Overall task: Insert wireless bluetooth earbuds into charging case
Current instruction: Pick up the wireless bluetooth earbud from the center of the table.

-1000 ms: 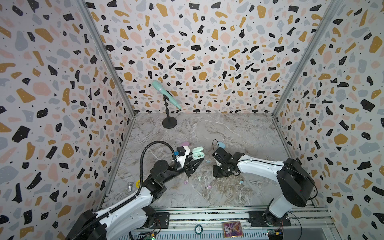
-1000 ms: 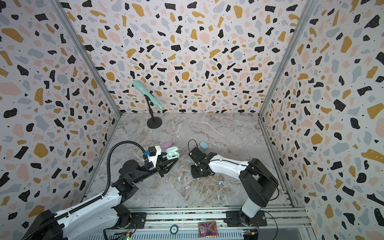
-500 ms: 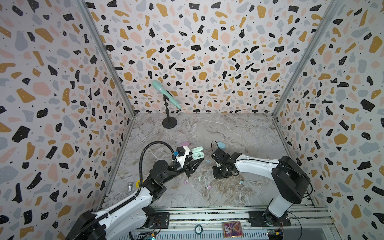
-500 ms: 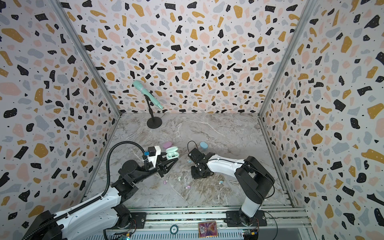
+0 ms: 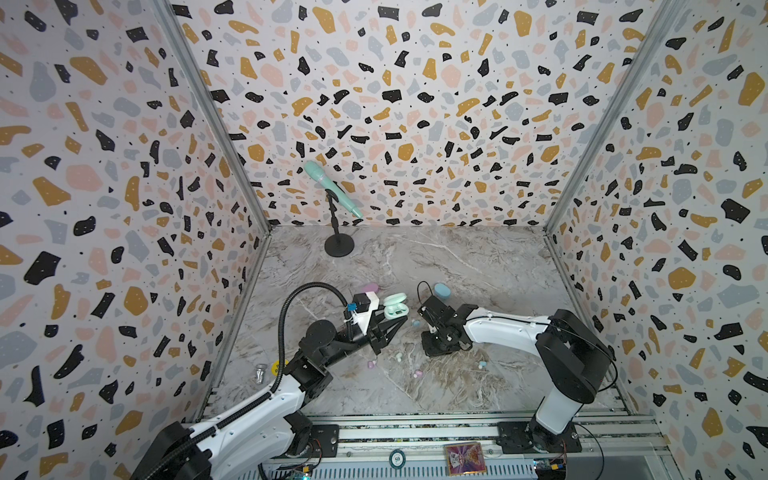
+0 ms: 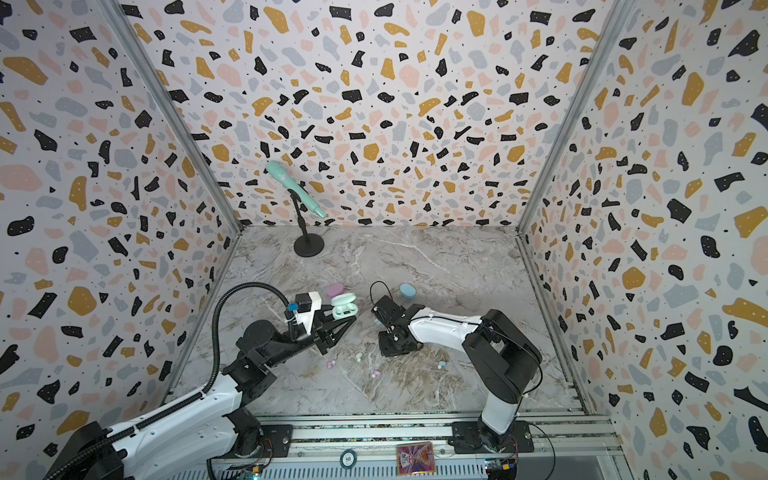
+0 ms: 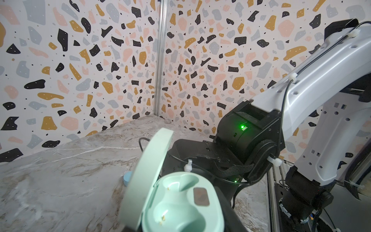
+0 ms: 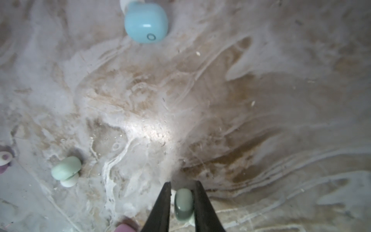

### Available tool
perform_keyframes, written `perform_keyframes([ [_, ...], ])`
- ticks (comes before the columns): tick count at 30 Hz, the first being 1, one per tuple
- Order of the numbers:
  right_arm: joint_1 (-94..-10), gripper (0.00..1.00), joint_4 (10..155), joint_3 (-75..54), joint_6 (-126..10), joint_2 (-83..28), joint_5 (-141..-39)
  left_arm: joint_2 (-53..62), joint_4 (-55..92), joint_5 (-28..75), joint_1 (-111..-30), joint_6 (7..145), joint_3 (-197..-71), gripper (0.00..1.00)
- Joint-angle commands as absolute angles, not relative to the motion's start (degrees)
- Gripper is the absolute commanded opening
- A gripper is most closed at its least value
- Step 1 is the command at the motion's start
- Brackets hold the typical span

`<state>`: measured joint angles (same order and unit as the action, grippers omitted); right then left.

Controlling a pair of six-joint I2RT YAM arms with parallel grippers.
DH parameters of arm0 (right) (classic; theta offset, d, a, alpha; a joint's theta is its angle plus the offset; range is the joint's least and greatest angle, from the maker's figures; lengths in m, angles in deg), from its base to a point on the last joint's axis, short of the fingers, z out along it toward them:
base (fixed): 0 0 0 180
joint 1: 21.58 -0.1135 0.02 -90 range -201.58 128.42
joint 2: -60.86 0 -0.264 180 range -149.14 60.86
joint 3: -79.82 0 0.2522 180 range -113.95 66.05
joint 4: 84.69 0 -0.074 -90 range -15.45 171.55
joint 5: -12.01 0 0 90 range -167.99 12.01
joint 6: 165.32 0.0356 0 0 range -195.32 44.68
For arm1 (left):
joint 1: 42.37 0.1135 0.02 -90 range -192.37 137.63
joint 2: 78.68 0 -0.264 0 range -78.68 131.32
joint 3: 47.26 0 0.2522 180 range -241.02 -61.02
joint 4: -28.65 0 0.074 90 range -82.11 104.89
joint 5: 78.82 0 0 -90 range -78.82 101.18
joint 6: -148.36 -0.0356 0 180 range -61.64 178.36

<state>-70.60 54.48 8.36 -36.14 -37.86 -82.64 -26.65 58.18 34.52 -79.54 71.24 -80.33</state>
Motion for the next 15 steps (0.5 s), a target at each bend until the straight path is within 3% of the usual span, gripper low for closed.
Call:
perform_keyframes([
  [1, -71.1, 0.21, 51.1, 7.4, -36.2, -39.2, -81.1, -27.9, 60.2, 34.1, -79.2, 71.2, -79.6, 0.28],
  [15, -72.1, 0.07, 49.5, 7.0, -36.4, -39.7, -79.8, -27.9, 60.0, 34.0, -79.2, 70.9, -79.7, 0.28],
])
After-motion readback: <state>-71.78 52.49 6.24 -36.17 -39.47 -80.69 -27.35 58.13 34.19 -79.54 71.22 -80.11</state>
